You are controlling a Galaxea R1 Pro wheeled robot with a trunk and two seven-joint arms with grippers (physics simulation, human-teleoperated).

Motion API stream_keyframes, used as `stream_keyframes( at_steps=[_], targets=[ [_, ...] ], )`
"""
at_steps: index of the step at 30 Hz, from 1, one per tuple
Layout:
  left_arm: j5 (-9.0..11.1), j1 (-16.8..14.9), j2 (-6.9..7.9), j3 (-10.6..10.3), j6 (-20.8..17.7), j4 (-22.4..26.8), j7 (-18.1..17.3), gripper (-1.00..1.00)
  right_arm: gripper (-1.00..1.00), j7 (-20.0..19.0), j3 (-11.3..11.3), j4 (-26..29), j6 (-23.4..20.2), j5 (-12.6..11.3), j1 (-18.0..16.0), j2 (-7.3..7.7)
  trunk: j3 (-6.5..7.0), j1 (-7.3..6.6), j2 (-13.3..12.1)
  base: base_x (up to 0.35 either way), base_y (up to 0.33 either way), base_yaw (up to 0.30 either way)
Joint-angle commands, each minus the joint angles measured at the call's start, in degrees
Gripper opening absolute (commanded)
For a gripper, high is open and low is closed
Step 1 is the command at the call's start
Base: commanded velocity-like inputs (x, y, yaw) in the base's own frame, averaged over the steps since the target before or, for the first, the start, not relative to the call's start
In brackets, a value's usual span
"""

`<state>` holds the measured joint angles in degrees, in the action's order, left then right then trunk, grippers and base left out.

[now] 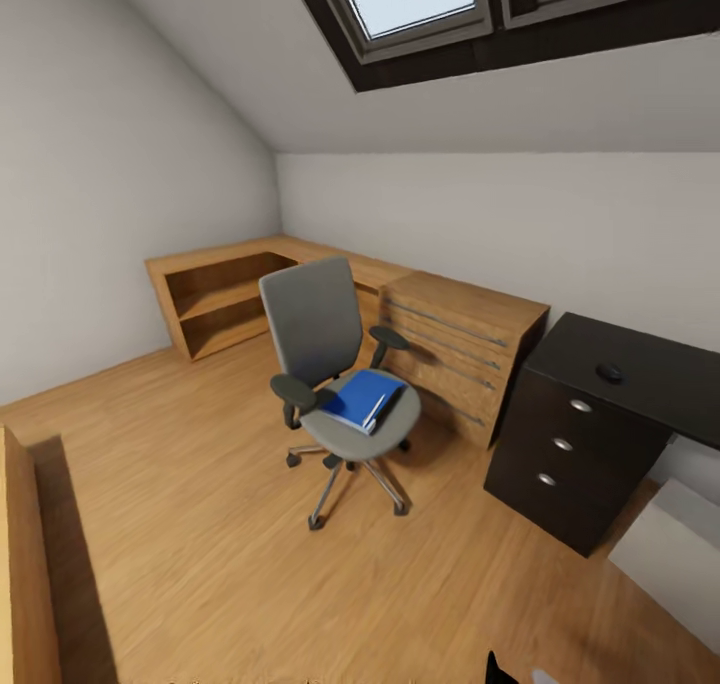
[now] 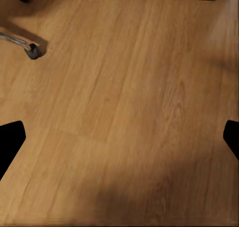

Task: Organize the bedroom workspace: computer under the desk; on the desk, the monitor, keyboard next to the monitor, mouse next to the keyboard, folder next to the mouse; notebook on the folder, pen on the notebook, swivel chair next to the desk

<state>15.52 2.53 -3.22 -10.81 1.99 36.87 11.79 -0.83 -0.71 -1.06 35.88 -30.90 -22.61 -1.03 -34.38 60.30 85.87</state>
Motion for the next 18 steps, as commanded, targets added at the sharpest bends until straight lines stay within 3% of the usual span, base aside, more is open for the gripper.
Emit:
stream_keyframes(
  at_steps=[1, 9, 12, 13, 18],
  targets=[
    [0.6, 0.0, 0.06, -0.3, 0.2, 0.1, 0.4, 1.00, 1.00, -0.1, -0.1, -0.1, 0.2, -0.2, -0.1, -0.05, 0.14, -0.25, -0.4, -0.169, 0.000, -0.268],
    [0.6, 0.0, -0.06, -0.3, 2.1, 0.1, 0.4, 1.00, 1.00, -0.2, -0.2, -0.2, 0.2, 0.2, -0.1, -0.27, 1.58, -2.01, -3.6, -0.032, 0.000, -0.273],
    [0.6, 0.0, -0.14, -0.3, 2.5, 0.0, 0.4, 1.00, 1.00, -0.2, -0.2, -0.2, 0.2, 1.7, 0.0, -0.37, 2.12, -2.67, -4.8, -0.002, 0.000, -0.292],
    [0.7, 0.0, -0.15, -0.4, 2.7, 0.0, 0.4, 1.00, 1.00, -0.2, -0.1, -0.2, 0.2, 4.4, 0.1, -0.44, 2.30, -2.89, -5.2, 0.000, 0.000, -0.299],
    [0.8, 0.0, -0.05, -0.4, 2.7, 0.0, 0.4, 1.00, 1.00, -0.2, -0.2, -0.2, 0.3, 5.3, 0.3, -0.46, 3.20, -3.99, -7.2, -0.122, 0.001, -0.300]
  ],
)
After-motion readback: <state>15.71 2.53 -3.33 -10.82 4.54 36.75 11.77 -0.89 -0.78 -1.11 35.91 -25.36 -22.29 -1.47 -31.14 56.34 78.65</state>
